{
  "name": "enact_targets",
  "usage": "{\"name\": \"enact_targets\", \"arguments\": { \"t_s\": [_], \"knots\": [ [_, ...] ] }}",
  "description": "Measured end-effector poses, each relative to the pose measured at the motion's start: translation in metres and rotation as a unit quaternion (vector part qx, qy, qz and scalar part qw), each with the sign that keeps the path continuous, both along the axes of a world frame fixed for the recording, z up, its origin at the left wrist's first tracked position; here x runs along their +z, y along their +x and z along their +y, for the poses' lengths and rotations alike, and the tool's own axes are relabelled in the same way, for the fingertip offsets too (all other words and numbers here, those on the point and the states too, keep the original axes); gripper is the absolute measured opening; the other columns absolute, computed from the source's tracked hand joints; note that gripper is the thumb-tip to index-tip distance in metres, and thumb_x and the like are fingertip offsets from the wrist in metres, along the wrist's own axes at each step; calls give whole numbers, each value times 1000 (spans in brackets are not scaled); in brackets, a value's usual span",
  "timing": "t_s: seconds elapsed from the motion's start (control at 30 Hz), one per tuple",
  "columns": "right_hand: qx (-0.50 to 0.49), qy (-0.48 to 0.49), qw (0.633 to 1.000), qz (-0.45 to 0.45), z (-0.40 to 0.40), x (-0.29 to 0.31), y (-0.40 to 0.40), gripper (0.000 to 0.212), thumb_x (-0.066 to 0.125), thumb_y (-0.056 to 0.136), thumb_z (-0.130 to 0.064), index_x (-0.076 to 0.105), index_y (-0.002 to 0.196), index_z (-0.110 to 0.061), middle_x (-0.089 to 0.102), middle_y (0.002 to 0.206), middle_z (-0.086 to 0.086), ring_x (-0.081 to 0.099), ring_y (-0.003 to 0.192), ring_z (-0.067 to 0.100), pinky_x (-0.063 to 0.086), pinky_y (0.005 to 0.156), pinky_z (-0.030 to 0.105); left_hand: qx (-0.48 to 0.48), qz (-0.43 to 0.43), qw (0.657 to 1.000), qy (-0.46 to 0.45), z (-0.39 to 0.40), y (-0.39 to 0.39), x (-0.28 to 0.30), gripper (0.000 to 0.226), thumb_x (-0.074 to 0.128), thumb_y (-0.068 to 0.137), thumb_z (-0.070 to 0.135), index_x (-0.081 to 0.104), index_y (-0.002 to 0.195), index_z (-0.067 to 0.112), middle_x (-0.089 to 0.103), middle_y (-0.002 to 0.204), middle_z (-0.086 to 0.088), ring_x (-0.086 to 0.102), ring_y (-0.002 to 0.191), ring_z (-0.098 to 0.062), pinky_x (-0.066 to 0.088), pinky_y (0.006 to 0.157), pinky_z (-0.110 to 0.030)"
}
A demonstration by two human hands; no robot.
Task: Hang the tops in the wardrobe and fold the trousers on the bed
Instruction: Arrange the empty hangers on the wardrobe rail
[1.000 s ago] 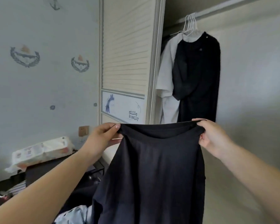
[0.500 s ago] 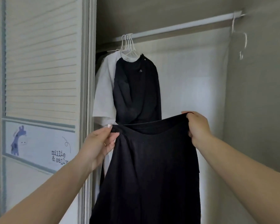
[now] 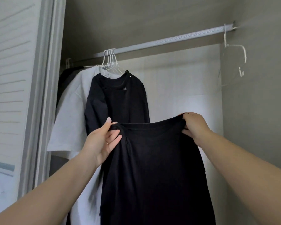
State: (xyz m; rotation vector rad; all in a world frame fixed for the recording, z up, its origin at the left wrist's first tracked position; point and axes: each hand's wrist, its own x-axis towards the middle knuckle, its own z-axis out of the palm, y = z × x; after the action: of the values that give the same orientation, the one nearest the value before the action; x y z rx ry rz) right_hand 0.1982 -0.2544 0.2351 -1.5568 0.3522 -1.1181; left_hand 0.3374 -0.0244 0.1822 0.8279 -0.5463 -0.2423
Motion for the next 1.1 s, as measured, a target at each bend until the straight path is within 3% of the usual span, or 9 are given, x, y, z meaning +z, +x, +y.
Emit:
{"name": "enact_targets", "arguments": {
  "t_s": [0.1,0.37,0.47,0.53,0.63,0.73,0.8,0.97,1.1],
  "knots": [
    [-4,-5,1000,6,-18,8,-7,17,44,87,-4,61,85,-6,61,79,5,62,69,13,53,50,19,-14,-15,1000,-20,-26,11,21,14,72,84,22,76,86,9,74,84,-3,72,83,-11,59,69,-27],
    [-74,-89,986,118,-36,42,-22,17,47,90,-7,63,90,-10,66,90,8,65,76,14,55,61,23,-79,-63,992,-72,-88,30,67,17,65,88,5,70,103,7,75,96,-4,72,91,-15,58,66,-25],
    [-131,-146,971,140,-28,68,-26,14,47,88,-10,61,88,-9,60,90,7,65,83,21,57,76,32,-102,-88,987,-88,-106,30,87,18,65,87,3,70,104,8,75,94,-3,71,91,-15,59,64,-25],
    [-266,-287,904,175,-22,86,-29,22,48,89,-17,63,105,-13,61,99,2,62,86,22,52,78,30,-115,-101,984,-91,-116,30,98,20,65,86,3,69,106,7,75,96,-4,70,94,-16,59,64,-25],
    [-447,-508,718,163,-12,122,-41,31,47,91,-21,58,120,-21,52,125,0,54,106,21,39,76,29,-129,-118,980,-94,-130,29,112,21,64,86,2,69,105,9,73,101,-6,69,96,-17,57,72,-30],
    [-538,-578,592,162,-9,161,-57,36,47,89,-13,58,123,-16,47,132,6,42,123,25,36,92,31,-154,-135,974,-95,-137,26,119,21,63,87,0,68,105,10,75,94,-4,72,86,-14,55,75,-31],
    [-597,-543,547,224,-11,178,-67,36,46,87,-10,53,122,-9,43,133,15,38,125,31,33,99,37,-170,-140,970,-100,-138,26,122,23,62,87,-1,66,107,9,76,90,-5,73,82,-13,57,66,-27],
    [-575,-353,680,287,-28,183,-79,35,43,92,-10,39,126,-7,39,129,19,48,117,38,42,89,40,-199,-136,964,-109,-139,29,123,23,59,88,-5,65,108,5,75,82,-6,73,75,-13,57,55,-24],
    [-543,-256,760,246,-51,179,-82,29,42,91,-5,50,118,1,59,121,19,57,110,36,45,90,38,-203,-132,964,-108,-136,33,123,22,59,88,-4,64,107,3,75,81,-8,73,73,-15,58,55,-26]
  ]
}}
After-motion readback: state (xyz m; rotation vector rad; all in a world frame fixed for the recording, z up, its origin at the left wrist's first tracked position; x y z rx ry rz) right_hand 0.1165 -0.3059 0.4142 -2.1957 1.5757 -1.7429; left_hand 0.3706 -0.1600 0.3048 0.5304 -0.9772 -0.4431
